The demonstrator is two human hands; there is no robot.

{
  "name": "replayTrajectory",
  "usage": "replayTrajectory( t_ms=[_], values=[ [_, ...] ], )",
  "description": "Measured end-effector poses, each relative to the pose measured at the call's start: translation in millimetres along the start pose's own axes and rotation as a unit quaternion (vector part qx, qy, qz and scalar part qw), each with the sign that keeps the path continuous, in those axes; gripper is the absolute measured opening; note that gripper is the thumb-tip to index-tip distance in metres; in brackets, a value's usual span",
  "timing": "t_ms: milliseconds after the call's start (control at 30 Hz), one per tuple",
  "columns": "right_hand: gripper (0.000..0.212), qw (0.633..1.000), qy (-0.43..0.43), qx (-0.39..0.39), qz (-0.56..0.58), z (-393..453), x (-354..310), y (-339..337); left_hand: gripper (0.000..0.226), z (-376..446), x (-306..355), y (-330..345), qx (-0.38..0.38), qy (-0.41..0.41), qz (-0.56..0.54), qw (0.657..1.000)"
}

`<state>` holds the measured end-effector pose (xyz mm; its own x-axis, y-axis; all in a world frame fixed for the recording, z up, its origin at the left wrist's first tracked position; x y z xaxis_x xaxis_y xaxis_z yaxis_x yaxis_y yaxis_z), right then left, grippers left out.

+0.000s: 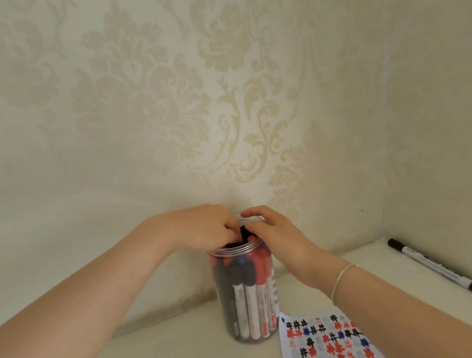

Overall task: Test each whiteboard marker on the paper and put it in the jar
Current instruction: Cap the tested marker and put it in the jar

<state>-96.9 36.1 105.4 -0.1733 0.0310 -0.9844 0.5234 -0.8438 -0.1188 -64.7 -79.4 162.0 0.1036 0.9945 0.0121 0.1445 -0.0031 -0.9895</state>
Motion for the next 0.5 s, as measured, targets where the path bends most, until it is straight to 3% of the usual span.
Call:
replayTrajectory(
  t_ms=[67, 133, 200, 233, 333, 400, 500],
  values=[
    [0.027, 1.0, -0.021, 0.012, -0.019, -2.9, 0.4, -5.9, 0.022, 4.0, 5.7, -10.1, 0.035, -0.014, -0.003, 0.999],
    [0.03, 0.995, -0.05, 0.063, -0.053, -8.2, 2.4, -24.4, 0.021, 4.6, 19.5, -26.4, 0.176, -0.006, -0.003, 0.984],
    [0.03, 0.983, -0.054, 0.125, -0.126, -13.6, 11.7, -52.2, 0.019, -1.5, 46.9, -37.2, 0.323, 0.025, -0.056, 0.945],
    [0.031, 0.971, -0.039, 0.141, -0.19, -16.2, 20.4, -68.4, 0.018, -3.4, 64.3, -36.7, 0.361, 0.049, -0.094, 0.927],
    [0.04, 0.901, 0.042, 0.147, -0.406, -27.6, 55.6, -119.7, 0.025, 0.9, 110.6, -13.2, 0.371, 0.087, -0.212, 0.9],
    [0.042, 0.824, 0.106, 0.166, -0.531, -42.2, 76.6, -153.3, 0.035, 12.4, 132.1, 12.7, 0.344, 0.092, -0.288, 0.889],
    [0.043, 0.728, 0.184, 0.175, -0.637, -62.2, 102.1, -193.0, 0.028, 39.4, 155.0, 55.2, 0.275, 0.11, -0.363, 0.883]
  ],
)
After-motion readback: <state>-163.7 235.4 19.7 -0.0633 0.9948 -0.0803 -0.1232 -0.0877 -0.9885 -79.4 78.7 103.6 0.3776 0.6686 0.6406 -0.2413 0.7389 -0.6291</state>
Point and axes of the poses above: each hand's wrist, its own z-axis towards the middle knuckle, its own y-axis out of the palm, x = y × z, the point moved 4 cm from there along z, towards the middle knuckle, and after that the axes turned 2 degrees about y, right-handed, at the moved point
